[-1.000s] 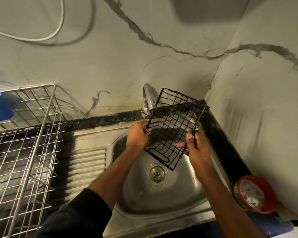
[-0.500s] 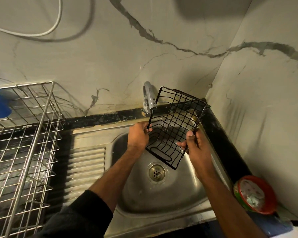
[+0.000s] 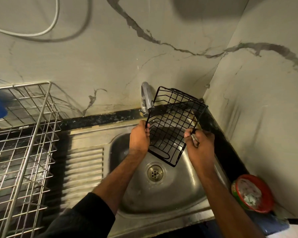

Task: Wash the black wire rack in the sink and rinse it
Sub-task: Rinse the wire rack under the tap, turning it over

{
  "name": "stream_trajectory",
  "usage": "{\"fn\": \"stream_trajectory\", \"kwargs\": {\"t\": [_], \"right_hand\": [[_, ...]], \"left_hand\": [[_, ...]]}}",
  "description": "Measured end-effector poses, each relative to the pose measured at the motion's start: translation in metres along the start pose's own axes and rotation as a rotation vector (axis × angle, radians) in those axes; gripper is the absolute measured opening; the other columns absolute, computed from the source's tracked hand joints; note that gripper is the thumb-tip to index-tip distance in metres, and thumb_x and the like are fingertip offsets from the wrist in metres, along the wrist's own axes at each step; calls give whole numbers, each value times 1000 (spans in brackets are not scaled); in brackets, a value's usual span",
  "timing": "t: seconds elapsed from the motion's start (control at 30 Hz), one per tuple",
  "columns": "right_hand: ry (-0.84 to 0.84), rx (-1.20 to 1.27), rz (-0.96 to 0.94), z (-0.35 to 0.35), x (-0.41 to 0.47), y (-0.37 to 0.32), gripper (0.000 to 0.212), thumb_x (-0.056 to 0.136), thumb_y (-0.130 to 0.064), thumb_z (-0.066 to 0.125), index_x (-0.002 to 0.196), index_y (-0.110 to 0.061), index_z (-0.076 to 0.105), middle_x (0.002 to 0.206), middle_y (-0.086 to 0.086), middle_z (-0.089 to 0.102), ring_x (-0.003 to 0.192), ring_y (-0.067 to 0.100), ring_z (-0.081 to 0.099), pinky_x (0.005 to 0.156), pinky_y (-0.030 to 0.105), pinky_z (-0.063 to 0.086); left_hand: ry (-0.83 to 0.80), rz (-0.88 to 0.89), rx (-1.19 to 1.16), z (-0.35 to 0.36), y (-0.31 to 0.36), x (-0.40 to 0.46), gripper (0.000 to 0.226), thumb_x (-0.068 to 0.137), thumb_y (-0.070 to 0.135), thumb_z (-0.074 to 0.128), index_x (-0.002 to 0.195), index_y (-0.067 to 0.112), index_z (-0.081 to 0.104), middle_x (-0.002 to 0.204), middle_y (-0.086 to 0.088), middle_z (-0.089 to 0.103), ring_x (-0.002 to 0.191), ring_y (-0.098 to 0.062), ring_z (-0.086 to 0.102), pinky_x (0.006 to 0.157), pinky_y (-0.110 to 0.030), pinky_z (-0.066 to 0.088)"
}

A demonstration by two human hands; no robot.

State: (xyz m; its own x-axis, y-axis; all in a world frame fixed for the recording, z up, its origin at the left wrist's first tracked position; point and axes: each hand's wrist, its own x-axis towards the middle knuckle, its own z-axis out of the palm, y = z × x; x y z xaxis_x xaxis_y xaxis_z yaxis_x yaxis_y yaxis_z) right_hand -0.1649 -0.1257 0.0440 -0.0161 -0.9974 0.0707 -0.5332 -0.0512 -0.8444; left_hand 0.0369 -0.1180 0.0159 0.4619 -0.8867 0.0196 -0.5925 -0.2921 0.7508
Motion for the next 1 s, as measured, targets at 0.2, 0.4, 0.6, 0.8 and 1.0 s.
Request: {"fn": "stream_trajectory", "kwargs": {"t": [0.2,0.4,0.6,0.8,1.0], "right_hand": [[22,267,171,3,1,-4,28,97,-49,57,90,-23,63,99,9,66,92,22,64,77,34,53],[12,444,320,8,6,-8,24,95,-32,66,105,-15,51,99,8,64,87,20,65,78,36,58],[-126,528,424,3,15,-14,63,91,-21,73,137,-21,29,124,6,48,87,14,60,82,44,62],[-191,265,360,0,31,-16,46,94,-8,65,136,-12,46,114,11,62,91,21,68,52,29,60],[-108,14,206,-5,49,-17,10,97,-20,58,89,-24,53,87,8,69,71,17,72,67,42,64]], "left_hand": [[25,84,46,0,0,1,20,91,-7,54,106,4,60,84,-2,58,77,-19,53,69,-31,46],[-16,40,75,3,-1,2,23,100,1,48,113,16,60,93,2,63,79,-9,58,72,-20,54],[15,1,99,-1,-1,3,35,96,-4,49,125,14,59,102,0,64,91,-12,62,83,-26,55],[38,-22,72,-4,-7,1,34,97,-6,49,123,13,59,109,0,65,95,-10,61,87,-23,53],[-38,-54,-93,7,-11,1,33,97,-5,51,121,16,60,99,1,65,85,-11,63,79,-27,59]]}}
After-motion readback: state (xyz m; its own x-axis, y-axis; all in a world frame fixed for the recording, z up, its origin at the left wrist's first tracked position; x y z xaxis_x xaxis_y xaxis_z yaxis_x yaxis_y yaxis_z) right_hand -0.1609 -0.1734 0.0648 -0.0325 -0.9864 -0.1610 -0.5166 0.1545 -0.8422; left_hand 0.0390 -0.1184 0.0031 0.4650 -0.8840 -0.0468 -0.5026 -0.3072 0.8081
